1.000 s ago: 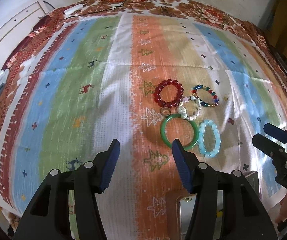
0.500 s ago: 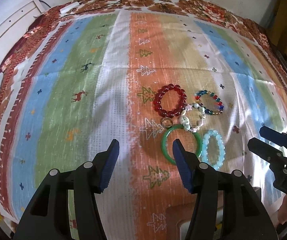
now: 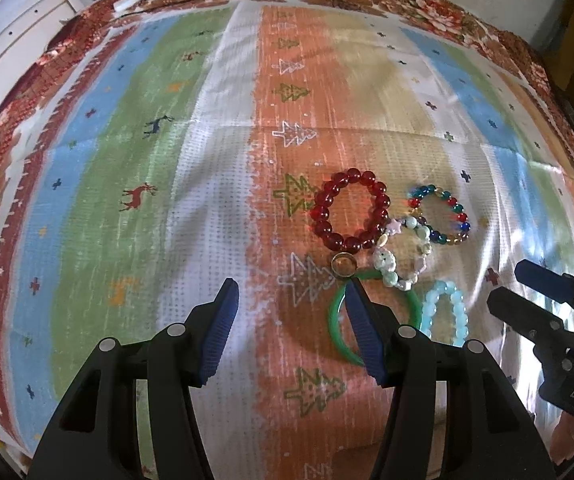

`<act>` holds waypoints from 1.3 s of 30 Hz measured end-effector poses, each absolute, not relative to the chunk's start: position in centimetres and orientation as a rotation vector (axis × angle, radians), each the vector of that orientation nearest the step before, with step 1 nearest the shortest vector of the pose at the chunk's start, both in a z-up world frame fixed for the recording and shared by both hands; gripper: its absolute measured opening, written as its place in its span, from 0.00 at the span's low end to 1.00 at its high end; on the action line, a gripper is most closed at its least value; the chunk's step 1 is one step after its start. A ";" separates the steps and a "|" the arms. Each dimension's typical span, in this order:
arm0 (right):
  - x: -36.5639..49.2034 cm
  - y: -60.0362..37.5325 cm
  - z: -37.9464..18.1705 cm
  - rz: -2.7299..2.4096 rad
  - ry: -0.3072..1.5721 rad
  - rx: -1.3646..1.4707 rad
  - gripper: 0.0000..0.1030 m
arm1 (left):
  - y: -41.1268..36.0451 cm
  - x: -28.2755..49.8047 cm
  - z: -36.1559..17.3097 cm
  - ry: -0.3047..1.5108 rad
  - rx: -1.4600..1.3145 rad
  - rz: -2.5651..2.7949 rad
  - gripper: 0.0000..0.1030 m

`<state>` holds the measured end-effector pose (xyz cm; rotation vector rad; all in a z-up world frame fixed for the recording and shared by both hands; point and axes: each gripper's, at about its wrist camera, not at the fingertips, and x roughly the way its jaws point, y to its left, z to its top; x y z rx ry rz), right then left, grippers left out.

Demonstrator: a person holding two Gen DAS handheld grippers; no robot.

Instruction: Organize jewelry

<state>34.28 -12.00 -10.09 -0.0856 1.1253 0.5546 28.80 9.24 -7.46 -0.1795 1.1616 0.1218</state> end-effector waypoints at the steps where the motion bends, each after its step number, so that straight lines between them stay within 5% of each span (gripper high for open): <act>1: 34.4 -11.9 -10.3 0.556 1.130 -0.086 0.55 | 9.2 28.9 -7.5 1.164 -0.180 0.119 0.54; 23: 38.1 -9.7 -13.1 0.620 1.240 -0.082 0.55 | 8.9 32.0 -10.6 1.232 -0.194 0.037 0.37; 29: 38.9 -9.2 -14.0 0.623 1.275 -0.081 0.48 | 9.0 32.5 -11.4 1.250 -0.196 0.026 0.37; 32: 39.4 -9.1 -14.5 0.636 1.296 -0.064 0.37 | 9.1 32.8 -11.6 1.248 -0.195 0.018 0.37; 39: 40.0 -8.5 -15.4 0.633 1.321 -0.075 0.35 | 8.7 33.0 -11.8 1.256 -0.164 -0.010 0.37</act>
